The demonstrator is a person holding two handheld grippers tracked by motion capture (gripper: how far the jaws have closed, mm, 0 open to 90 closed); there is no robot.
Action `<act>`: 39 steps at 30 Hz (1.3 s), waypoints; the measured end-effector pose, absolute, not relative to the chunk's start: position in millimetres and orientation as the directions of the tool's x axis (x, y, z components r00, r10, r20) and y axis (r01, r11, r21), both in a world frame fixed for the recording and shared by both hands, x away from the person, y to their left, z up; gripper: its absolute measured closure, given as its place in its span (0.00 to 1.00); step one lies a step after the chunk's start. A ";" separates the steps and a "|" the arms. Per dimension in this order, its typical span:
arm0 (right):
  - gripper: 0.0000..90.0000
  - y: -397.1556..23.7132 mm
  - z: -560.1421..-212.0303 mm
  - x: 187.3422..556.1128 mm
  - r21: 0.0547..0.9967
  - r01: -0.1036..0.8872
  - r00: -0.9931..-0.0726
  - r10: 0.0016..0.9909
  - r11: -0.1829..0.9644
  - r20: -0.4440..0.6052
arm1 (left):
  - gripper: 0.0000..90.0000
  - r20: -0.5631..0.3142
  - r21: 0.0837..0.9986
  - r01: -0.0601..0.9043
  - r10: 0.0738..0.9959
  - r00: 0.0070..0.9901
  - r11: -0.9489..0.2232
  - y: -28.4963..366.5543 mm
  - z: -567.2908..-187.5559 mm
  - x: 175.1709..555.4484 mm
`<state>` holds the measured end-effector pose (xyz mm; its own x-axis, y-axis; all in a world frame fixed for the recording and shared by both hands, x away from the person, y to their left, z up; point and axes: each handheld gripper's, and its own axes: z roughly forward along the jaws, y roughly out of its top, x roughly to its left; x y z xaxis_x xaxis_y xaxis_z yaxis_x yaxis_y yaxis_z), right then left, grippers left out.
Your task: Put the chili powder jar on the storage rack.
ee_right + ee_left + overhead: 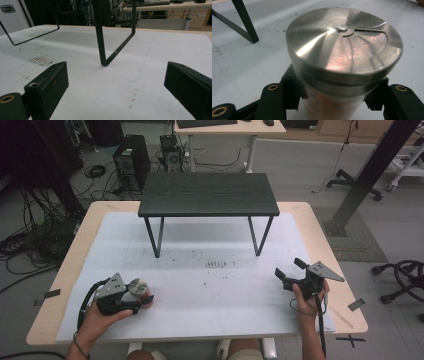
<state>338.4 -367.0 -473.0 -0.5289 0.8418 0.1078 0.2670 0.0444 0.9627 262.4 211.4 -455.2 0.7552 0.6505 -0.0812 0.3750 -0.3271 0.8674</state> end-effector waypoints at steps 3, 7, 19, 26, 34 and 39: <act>0.06 -367.0 -473.0 338.4 0.963 0.267 -0.528 0.842 0.044 0.108 | 0.47 -0.080 0.867 0.374 0.650 0.755 -0.328 211.6 -455.2 262.3; 0.06 -366.9 -473.0 338.3 0.963 0.267 -0.528 0.842 0.045 0.107 | 0.47 -0.080 0.868 0.374 0.651 0.755 -0.326 211.6 -455.4 262.2; 0.06 -366.9 -473.0 338.3 0.962 0.268 -0.528 0.842 0.045 0.107 | 0.48 -0.081 0.868 0.375 0.653 0.753 -0.325 211.2 -455.4 262.1; 0.06 -366.7 -473.0 338.2 0.962 0.270 -0.528 0.842 0.044 0.109 | 0.48 -0.084 0.868 0.377 0.652 0.753 -0.324 211.5 -455.4 262.3; 0.06 -366.5 -473.1 338.3 0.961 0.271 -0.529 0.842 0.048 0.107 | 0.48 -0.077 0.868 0.372 0.651 0.755 -0.329 211.6 -455.3 262.1; 0.06 -366.3 -473.1 338.4 0.961 0.272 -0.529 0.842 0.050 0.106 | 0.48 -0.077 0.869 0.371 0.651 0.755 -0.328 211.6 -455.5 262.2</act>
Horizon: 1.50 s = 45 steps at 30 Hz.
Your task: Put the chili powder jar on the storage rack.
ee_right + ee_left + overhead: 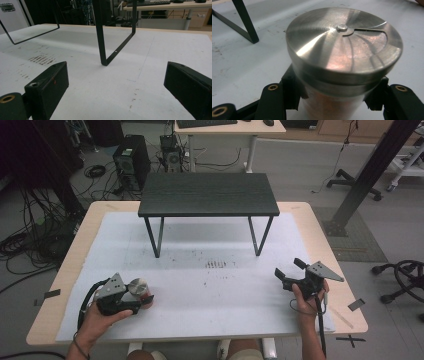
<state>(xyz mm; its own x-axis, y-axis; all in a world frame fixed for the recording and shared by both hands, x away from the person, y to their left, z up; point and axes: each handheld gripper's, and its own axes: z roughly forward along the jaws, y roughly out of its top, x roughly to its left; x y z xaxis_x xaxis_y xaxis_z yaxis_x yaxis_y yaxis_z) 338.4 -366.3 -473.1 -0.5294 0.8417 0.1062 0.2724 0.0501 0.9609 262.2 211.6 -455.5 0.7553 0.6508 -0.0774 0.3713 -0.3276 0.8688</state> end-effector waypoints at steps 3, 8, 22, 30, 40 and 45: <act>0.06 -366.1 -473.1 338.4 0.961 0.273 -0.529 0.842 0.051 0.105 | 0.48 -0.079 0.869 0.372 0.651 0.755 -0.325 211.8 -455.6 262.2; 0.06 -365.9 -473.1 338.5 0.961 0.272 -0.530 0.842 0.054 0.103 | 0.48 -0.077 0.870 0.370 0.652 0.755 -0.326 211.6 -455.7 261.9; 0.06 -366.1 -473.0 338.4 0.960 0.273 -0.529 0.843 0.055 0.102 | 0.48 -0.077 0.869 0.371 0.650 0.756 -0.328 211.7 -455.6 262.2; 0.06 -365.9 -473.1 338.4 0.960 0.276 -0.529 0.842 0.056 0.103 | 0.48 -0.073 0.869 0.368 0.648 0.758 -0.331 211.5 -455.5 262.0; 0.06 -365.9 -473.1 338.3 0.960 0.275 -0.529 0.842 0.057 0.102 | 0.48 -0.070 0.867 0.368 0.650 0.757 -0.335 211.3 -455.3 262.0; 0.06 -366.0 -473.0 338.2 0.960 0.274 -0.529 0.843 0.056 0.102 | 0.48 -0.070 0.867 0.368 0.649 0.757 -0.335 211.1 -455.2 262.0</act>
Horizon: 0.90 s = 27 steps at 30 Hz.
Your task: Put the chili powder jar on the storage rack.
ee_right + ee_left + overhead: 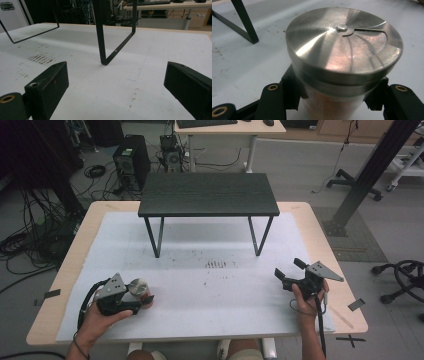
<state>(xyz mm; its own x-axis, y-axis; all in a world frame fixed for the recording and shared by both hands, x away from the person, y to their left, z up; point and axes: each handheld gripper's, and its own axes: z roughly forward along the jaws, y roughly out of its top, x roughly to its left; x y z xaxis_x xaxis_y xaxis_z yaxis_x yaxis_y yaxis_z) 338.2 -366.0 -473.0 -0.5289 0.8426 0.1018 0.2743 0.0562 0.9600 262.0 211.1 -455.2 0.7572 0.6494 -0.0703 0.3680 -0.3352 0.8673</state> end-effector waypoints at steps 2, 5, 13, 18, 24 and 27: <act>0.06 -366.0 -472.9 338.2 0.960 0.275 -0.529 0.843 0.056 0.102 | 0.48 -0.068 0.867 0.367 0.649 0.758 -0.337 211.2 -455.2 262.0; 0.06 -366.0 -473.0 338.2 0.960 0.275 -0.529 0.843 0.056 0.102 | 0.48 -0.069 0.868 0.367 0.650 0.757 -0.335 211.0 -455.4 261.8; 0.06 -365.9 -473.0 338.2 0.960 0.275 -0.529 0.843 0.058 0.100 | 0.48 -0.067 0.868 0.365 0.648 0.759 -0.337 211.5 -455.4 262.0; 0.06 -365.9 -472.9 338.2 0.960 0.275 -0.529 0.843 0.059 0.100 | 0.48 -0.066 0.868 0.365 0.649 0.758 -0.337 211.4 -455.4 261.9; 0.06 -366.1 -473.0 338.2 0.960 0.275 -0.527 0.844 0.059 0.099 | 0.48 -0.069 0.868 0.367 0.649 0.757 -0.334 210.8 -455.4 261.4; 0.06 -366.1 -473.0 338.4 0.960 0.274 -0.529 0.843 0.058 0.100 | 0.48 -0.066 0.869 0.364 0.650 0.757 -0.335 211.3 -455.6 261.2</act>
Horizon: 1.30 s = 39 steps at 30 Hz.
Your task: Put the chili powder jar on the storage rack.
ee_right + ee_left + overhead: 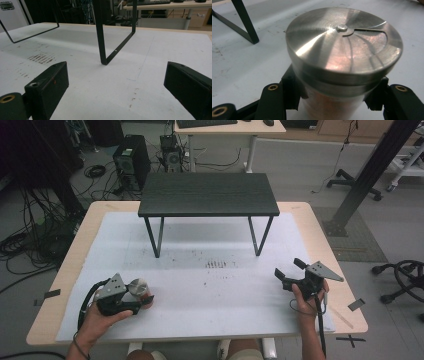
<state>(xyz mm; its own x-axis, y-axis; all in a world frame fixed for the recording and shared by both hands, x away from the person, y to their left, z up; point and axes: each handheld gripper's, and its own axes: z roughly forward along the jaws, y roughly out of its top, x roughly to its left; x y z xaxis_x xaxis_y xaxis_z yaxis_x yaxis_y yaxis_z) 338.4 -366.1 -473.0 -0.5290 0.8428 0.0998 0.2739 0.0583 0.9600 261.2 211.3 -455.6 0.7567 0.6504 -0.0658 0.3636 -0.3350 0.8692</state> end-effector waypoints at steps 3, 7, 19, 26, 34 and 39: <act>0.06 -366.1 -473.0 338.3 0.960 0.273 -0.529 0.843 0.058 0.099 | 0.48 -0.062 0.868 0.362 0.649 0.758 -0.340 210.8 -455.2 261.4; 0.06 -366.1 -472.9 338.2 0.960 0.273 -0.528 0.843 0.058 0.099 | 0.48 -0.061 0.864 0.366 0.649 0.758 -0.346 210.5 -453.8 261.6; 0.06 -365.8 -472.9 338.3 0.960 0.274 -0.530 0.842 0.060 0.099 | 0.48 -0.035 0.892 0.293 0.594 0.804 -0.345 203.0 -410.1 272.8; 0.06 -365.5 -473.1 338.6 0.959 0.276 -0.532 0.841 0.063 0.098 | 0.48 -0.007 0.899 0.248 0.554 0.832 -0.361 197.4 -373.4 289.4; 0.06 -365.7 -473.2 338.8 0.959 0.278 -0.531 0.842 0.063 0.098 | 0.48 0.037 0.920 0.165 0.498 0.867 -0.356 181.4 -318.5 316.9; 0.06 -366.0 -473.2 338.9 0.959 0.278 -0.530 0.842 0.061 0.101 | 0.48 0.053 0.924 0.139 0.481 0.875 -0.356 174.8 -298.6 328.6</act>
